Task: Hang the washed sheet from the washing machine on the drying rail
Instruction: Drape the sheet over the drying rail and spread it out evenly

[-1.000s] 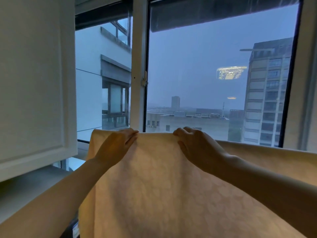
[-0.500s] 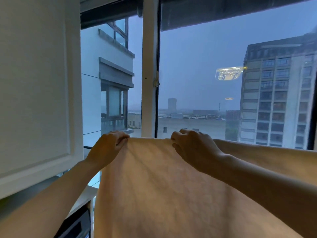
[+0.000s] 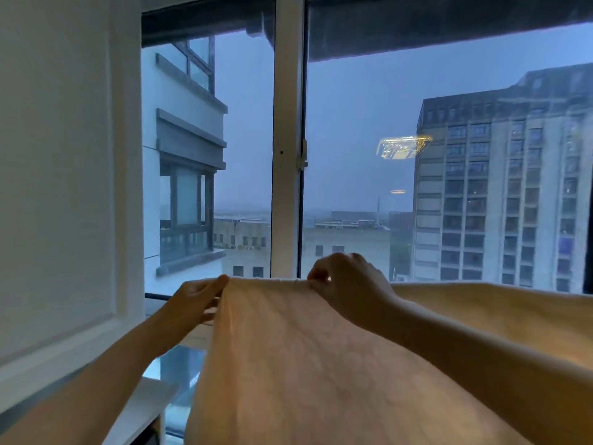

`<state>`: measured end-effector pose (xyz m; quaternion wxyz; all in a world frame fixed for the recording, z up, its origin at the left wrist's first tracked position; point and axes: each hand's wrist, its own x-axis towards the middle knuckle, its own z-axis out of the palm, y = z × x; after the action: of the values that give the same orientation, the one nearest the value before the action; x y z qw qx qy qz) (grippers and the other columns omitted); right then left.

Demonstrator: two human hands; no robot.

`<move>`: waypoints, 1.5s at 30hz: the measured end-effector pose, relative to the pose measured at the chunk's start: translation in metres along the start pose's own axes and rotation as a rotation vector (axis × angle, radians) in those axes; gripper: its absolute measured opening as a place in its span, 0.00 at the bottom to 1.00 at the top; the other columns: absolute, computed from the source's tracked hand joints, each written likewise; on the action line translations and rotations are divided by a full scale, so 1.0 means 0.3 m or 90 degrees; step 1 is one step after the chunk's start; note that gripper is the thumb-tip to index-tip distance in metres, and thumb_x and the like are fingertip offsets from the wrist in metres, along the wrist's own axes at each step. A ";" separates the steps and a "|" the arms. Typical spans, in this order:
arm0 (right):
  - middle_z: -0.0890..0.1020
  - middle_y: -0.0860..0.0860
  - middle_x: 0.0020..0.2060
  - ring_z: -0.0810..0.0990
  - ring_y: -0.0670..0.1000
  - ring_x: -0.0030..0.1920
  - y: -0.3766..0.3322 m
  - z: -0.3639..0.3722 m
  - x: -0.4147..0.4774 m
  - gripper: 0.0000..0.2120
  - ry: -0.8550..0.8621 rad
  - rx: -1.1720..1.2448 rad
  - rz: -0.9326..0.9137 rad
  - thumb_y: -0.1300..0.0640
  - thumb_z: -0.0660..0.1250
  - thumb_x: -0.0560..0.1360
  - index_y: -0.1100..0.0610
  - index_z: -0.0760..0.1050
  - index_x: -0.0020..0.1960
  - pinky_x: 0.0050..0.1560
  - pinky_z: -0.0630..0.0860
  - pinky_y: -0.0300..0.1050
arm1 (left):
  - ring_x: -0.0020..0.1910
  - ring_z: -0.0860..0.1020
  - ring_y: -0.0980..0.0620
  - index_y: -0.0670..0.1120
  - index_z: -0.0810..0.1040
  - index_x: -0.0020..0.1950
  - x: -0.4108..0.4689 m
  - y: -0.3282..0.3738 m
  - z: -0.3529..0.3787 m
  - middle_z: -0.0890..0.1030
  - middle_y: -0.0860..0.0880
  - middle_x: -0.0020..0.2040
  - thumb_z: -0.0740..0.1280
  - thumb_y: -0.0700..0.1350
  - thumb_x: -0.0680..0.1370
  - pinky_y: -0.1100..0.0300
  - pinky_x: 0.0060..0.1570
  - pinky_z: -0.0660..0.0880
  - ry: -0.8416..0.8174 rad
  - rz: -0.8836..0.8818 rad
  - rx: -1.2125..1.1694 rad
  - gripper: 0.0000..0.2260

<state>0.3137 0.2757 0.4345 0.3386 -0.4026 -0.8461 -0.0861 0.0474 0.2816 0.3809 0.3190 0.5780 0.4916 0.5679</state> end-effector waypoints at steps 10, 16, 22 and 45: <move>0.79 0.48 0.36 0.71 0.40 0.30 -0.054 0.018 0.023 0.08 0.044 -0.099 0.031 0.58 0.61 0.79 0.55 0.77 0.43 0.28 0.59 0.33 | 0.44 0.83 0.46 0.42 0.82 0.45 0.005 0.007 -0.103 0.83 0.45 0.40 0.71 0.42 0.72 0.65 0.37 0.78 0.005 0.099 0.134 0.05; 0.80 0.48 0.41 0.78 0.51 0.40 -0.088 -0.027 0.077 0.07 0.139 -0.045 0.059 0.55 0.62 0.78 0.53 0.77 0.44 0.42 0.76 0.49 | 0.45 0.81 0.49 0.49 0.79 0.47 0.008 0.063 -0.136 0.81 0.49 0.46 0.66 0.47 0.77 0.56 0.38 0.79 0.209 0.200 0.139 0.04; 0.78 0.46 0.40 0.75 0.46 0.37 -0.099 -0.002 0.006 0.06 0.151 -0.067 -0.114 0.55 0.61 0.79 0.53 0.74 0.46 0.35 0.71 0.37 | 0.49 0.79 0.51 0.50 0.79 0.47 -0.046 0.010 -0.173 0.81 0.52 0.45 0.66 0.49 0.77 0.54 0.51 0.76 0.192 0.220 0.162 0.04; 0.77 0.49 0.40 0.76 0.49 0.35 -0.037 0.053 0.065 0.06 0.078 -0.120 -0.089 0.59 0.60 0.79 0.55 0.73 0.45 0.36 0.73 0.43 | 0.39 0.79 0.51 0.45 0.83 0.44 0.021 -0.051 -0.069 0.82 0.44 0.39 0.66 0.49 0.76 0.59 0.44 0.75 0.087 0.151 0.143 0.10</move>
<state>0.2888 0.2873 0.4365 0.3435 -0.3664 -0.8380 -0.2133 0.0234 0.2883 0.3720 0.1492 0.6239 0.5009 0.5810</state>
